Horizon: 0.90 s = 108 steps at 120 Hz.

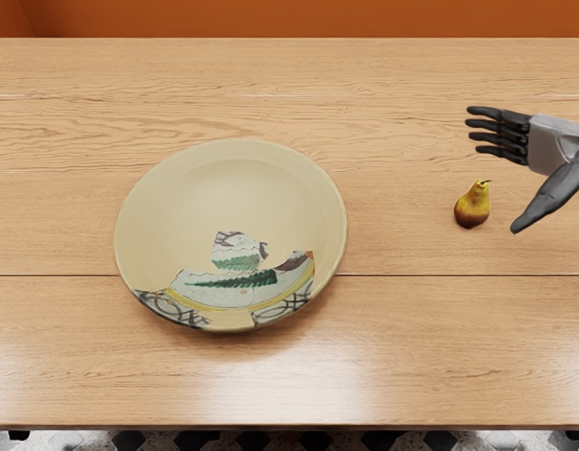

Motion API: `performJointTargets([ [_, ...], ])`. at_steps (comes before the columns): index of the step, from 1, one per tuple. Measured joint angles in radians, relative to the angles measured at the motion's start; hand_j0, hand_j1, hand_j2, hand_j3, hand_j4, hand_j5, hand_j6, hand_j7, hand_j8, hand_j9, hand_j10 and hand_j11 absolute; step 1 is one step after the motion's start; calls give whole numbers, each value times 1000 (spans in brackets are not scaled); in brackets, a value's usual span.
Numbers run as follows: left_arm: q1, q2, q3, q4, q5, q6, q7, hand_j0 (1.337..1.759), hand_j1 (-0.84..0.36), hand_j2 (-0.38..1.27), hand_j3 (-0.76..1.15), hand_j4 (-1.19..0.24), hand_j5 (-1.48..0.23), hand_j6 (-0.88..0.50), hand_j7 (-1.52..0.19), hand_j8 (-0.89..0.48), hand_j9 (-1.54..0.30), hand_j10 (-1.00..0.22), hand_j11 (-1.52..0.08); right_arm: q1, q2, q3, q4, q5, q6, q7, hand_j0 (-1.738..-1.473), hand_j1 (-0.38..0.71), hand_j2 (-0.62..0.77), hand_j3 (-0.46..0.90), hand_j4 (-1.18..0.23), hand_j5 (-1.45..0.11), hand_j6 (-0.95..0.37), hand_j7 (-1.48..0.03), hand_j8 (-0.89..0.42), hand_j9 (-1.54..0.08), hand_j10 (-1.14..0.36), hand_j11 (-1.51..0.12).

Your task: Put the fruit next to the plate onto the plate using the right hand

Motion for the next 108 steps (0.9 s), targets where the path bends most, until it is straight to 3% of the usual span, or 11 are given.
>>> performJointTargets([
  [38,0,0,0,0,0,0,0,1658,349,0,0,0,0,0,0,0,0,0,0,-26,66,-12,-56,10,0,-18,-1658,-349,3,0,-2,0,-3,0,-2,0,-2,0],
  [68,0,0,0,0,0,0,0,1658,349,0,0,0,0,0,0,0,0,0,0,-18,163,1,-122,-27,-84,26,-1658,-349,3,0,-2,0,-3,0,-2,0,-1,0],
  [87,0,0,0,0,0,0,0,1658,349,0,0,0,0,0,0,0,0,0,0,-20,200,8,-245,-40,-114,48,-1658,-349,3,0,-2,0,-3,0,-2,0,-1,0],
  [108,0,0,0,0,0,0,0,1658,349,0,0,0,0,0,0,0,0,0,0,-39,261,-2,-421,-77,-120,208,-1658,-349,4,0,-2,0,-3,0,-2,0,-1,0],
])
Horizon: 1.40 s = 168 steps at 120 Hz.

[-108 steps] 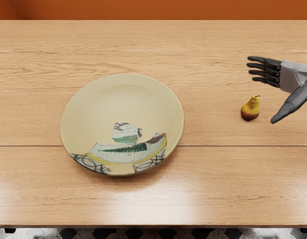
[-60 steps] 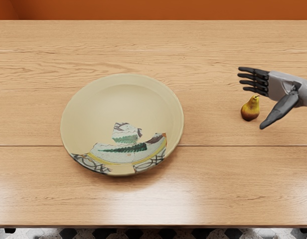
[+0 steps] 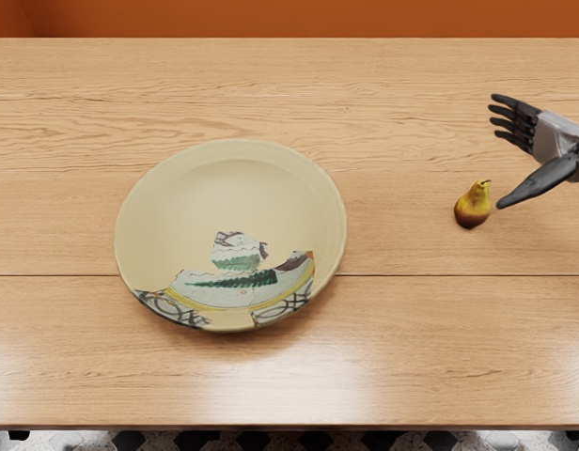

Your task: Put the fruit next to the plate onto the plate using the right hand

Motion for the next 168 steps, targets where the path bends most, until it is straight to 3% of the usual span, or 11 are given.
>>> performJointTargets([
  [30,0,0,0,0,0,0,0,1658,349,0,0,0,0,0,0,0,0,0,0,-42,79,-24,-128,-25,-2,102,-1658,-349,4,0,-2,0,-2,0,-2,0,-1,0],
  [48,0,0,0,0,0,0,0,1658,349,0,0,0,0,0,0,0,0,0,0,-55,154,-55,-199,-27,-4,128,-1658,-349,4,0,-2,0,-3,0,-2,0,-1,0],
  [79,0,0,0,0,0,0,0,1658,349,0,0,0,0,0,0,0,0,0,0,-55,217,-86,-235,-27,-57,137,-1658,-341,2,0,-9,-9,-10,-9,-9,-9,-8,-9],
  [139,0,0,0,0,0,0,0,1658,349,0,0,0,0,0,0,0,0,0,0,-57,227,-125,-243,-25,-85,138,-1658,-139,-31,0,-181,-231,-182,-231,-180,-231,-179,-231],
  [168,-1,0,0,0,0,0,0,1658,349,0,0,0,0,0,0,0,0,0,0,-58,226,-127,-242,-26,-80,138,-1658,14,-57,0,-308,-397,-309,-397,-308,-397,-307,-397],
])
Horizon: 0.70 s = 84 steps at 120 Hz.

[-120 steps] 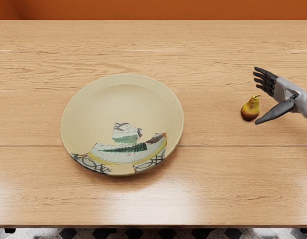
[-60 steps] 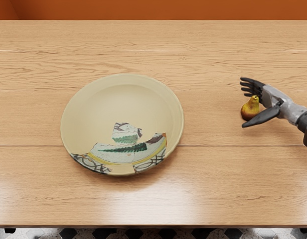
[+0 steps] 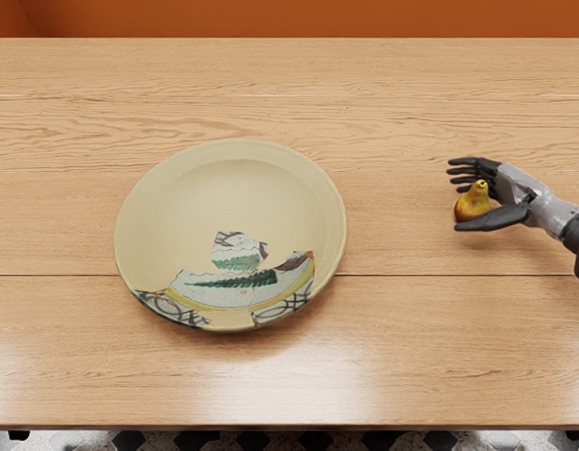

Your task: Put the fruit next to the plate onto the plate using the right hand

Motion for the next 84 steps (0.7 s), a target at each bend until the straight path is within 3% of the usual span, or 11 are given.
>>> performJointTargets([
  [84,1,0,0,0,0,0,0,1658,349,0,0,0,0,0,0,0,0,0,0,3,3,0,2,2,46,0,-1658,222,-90,0,-483,-623,-484,-622,-482,-623,-482,-623],
])
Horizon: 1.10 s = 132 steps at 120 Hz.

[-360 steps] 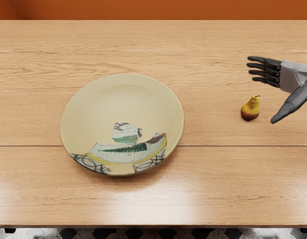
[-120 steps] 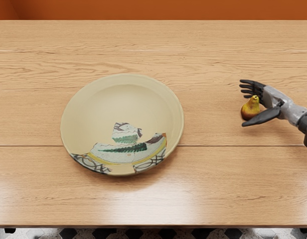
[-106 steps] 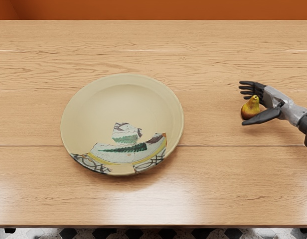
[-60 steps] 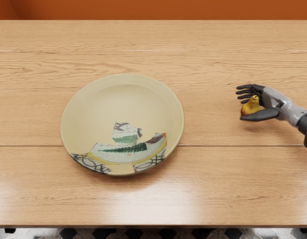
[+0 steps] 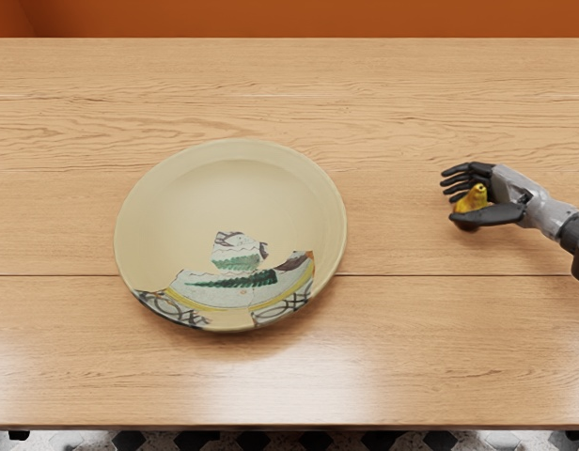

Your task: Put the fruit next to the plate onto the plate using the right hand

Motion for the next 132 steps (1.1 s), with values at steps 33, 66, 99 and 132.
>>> performJointTargets([
  [33,0,0,0,0,0,0,0,1658,349,0,0,0,0,0,0,0,0,0,0,8,-2,-28,1,4,37,1,-1657,403,-105,0,-623,-802,-624,-802,-623,-801,-615,-815],
  [66,0,0,0,0,0,0,0,1658,349,0,0,0,0,0,0,0,0,0,0,21,-2,-47,0,6,59,0,-1646,446,-226,0,-696,-963,-717,-926,-696,-963,-626,-971],
  [99,0,0,0,0,0,0,0,1658,349,0,0,0,0,0,0,0,0,0,0,27,1,-51,1,2,61,-1,-1641,478,-229,0,-751,-991,-758,-982,-742,-1007,-632,-1019],
  [132,0,0,0,0,0,0,0,1658,349,0,0,-1,0,-1,0,-1,0,-1,0,57,0,-58,3,-3,124,0,-1642,494,-208,0,-773,-1052,-787,-1026,-764,-1066,-627,-1068],
])
